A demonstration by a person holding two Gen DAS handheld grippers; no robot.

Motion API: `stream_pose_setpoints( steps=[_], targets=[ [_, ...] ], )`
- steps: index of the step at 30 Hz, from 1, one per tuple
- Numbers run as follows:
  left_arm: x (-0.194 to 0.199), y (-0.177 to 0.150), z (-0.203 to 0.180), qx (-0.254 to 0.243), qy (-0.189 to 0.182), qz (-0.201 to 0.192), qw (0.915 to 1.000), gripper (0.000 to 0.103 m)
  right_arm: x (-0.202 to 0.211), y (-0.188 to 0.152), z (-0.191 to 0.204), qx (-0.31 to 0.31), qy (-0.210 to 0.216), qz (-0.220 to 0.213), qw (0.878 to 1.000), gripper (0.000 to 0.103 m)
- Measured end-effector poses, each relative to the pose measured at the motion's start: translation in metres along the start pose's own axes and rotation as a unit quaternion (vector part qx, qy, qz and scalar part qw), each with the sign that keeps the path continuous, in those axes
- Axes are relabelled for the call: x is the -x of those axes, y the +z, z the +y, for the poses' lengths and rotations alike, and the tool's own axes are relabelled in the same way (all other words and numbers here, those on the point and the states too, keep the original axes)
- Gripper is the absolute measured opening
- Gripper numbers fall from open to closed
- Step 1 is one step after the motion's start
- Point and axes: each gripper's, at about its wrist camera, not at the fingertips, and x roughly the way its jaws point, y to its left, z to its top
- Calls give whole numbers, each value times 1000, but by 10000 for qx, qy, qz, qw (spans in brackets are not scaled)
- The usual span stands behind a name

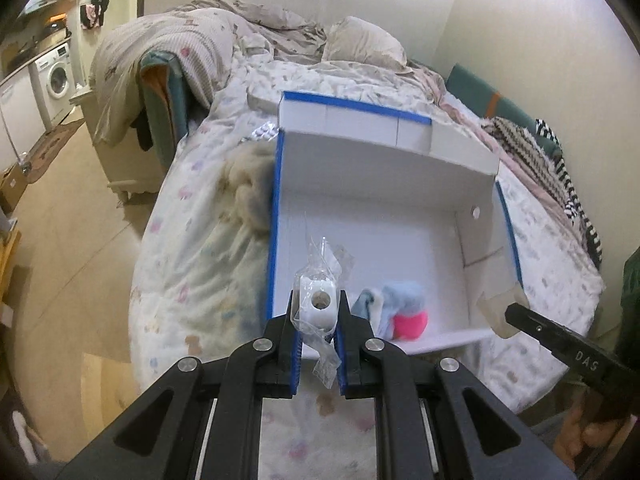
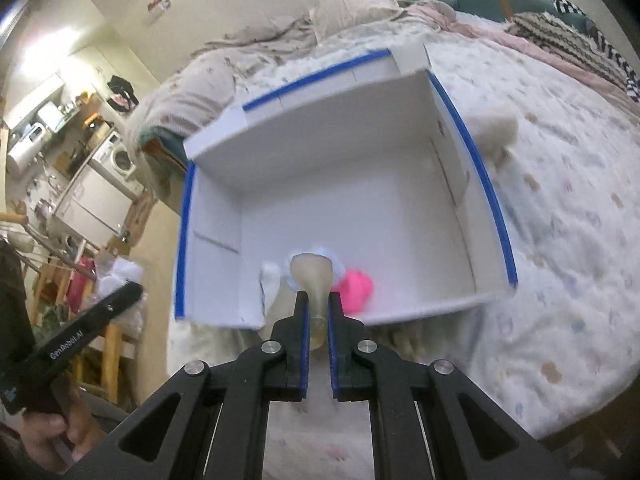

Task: Organize soft objects
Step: 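Carry the bag into the box with the left tool and open it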

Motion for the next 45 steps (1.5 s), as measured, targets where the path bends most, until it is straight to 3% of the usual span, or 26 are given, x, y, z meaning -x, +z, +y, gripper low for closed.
stream_pose_setpoints(
  steps=[10,22,29,35,41,45],
  targets=[
    [-44,31,-37,-428,106,67,9990,12,-15,51,3,-49,218,-208,9995,10],
    [-120,16,-35,-575,305,572,9962,12,-76,49,-19,-282,-146,389,9987,10],
    [-134,7,-32,-532,216,873,9945,12,-98,49,-24,-287,-316,690,9967,10],
    [-135,6,-29,-404,69,917,9949,12,-110,42,-23,-179,-403,929,9947,10],
    [-135,4,-34,-525,211,870,9946,13,-116,40,-22,-142,-445,1034,9935,11],
    [-136,2,-34,-522,269,875,9944,26,-115,39,-23,-172,-409,1035,9936,23]
  ],
)
